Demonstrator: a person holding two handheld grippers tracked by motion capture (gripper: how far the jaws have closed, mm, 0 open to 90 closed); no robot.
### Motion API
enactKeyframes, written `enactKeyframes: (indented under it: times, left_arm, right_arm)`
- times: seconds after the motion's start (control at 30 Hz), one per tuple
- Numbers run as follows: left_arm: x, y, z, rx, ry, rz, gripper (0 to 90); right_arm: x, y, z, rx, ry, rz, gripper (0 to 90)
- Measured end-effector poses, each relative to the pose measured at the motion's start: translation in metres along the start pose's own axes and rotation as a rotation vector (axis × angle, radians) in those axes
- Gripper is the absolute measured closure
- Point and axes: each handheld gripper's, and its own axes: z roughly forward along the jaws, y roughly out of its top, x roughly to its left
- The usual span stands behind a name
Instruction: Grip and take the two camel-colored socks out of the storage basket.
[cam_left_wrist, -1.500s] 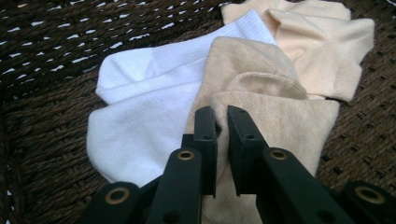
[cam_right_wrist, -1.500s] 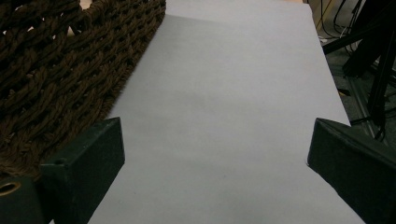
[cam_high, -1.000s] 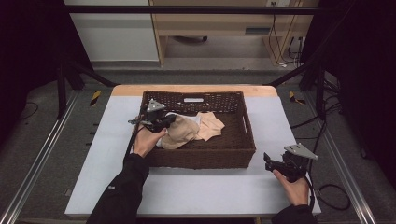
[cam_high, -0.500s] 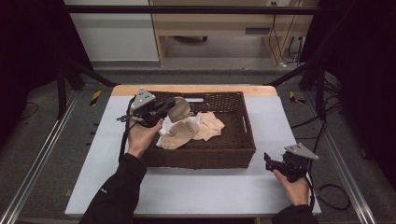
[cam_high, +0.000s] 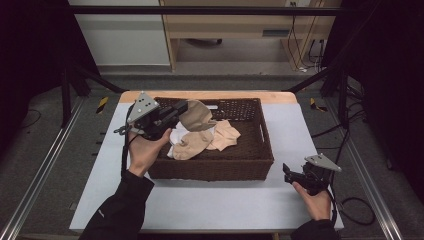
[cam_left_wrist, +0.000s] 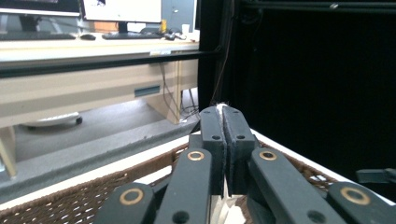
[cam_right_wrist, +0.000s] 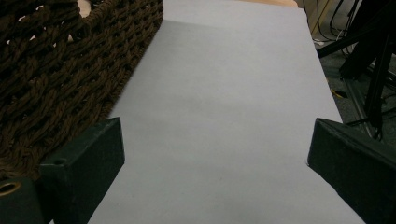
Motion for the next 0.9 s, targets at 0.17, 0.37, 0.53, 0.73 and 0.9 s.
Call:
enactKeyframes:
  times: [0.17,0.37,0.53,0.73,0.9]
  left_arm:
    - [-0.013,0.007,-0.017,-0.033,-0.036,0.011,87.6]
    - [-0.028,0.010,-0.039,-0.058,-0.080,0.029,87.6]
    - [-0.035,0.010,-0.049,-0.063,-0.103,0.035,87.6]
    - [-0.046,0.006,-0.064,-0.066,-0.133,0.059,87.6]
    - [-0.054,-0.006,-0.075,-0.051,-0.142,0.081,87.6]
  right_arm:
    - [0.000,0.000,-0.001,0.003,-0.001,0.000,4.1]
    - [0.000,0.000,-0.001,-0.002,-0.004,0.000,4.1]
    - [0.000,0.000,-0.001,-0.001,-0.005,-0.002,4.1]
    - [0.000,0.000,-0.001,-0.001,-0.005,0.000,4.1]
    - [0.000,0.000,-0.001,0.001,-0.004,-0.003,4.1]
